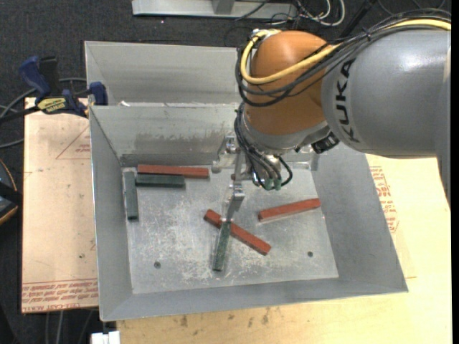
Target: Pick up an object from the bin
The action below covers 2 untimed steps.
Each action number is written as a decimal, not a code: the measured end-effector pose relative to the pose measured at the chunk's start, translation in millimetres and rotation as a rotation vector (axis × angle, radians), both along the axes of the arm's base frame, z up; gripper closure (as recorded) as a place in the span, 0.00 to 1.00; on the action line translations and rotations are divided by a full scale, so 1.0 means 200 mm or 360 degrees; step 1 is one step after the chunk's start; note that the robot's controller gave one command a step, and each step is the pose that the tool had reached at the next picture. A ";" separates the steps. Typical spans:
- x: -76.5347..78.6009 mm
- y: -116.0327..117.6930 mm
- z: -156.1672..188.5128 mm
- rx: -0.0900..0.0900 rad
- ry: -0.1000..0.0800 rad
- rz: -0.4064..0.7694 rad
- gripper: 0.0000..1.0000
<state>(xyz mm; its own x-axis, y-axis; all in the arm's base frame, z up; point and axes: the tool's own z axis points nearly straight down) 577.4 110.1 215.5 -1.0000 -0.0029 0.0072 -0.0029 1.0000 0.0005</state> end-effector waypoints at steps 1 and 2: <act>0.01 0.00 0.02 0.0001 -0.0013 -0.0004 0.00; -0.02 -0.05 -0.18 0.0003 -0.0021 0.0109 0.00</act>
Offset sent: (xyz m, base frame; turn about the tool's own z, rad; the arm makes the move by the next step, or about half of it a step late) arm -0.0199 -0.0366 -0.1340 -0.2262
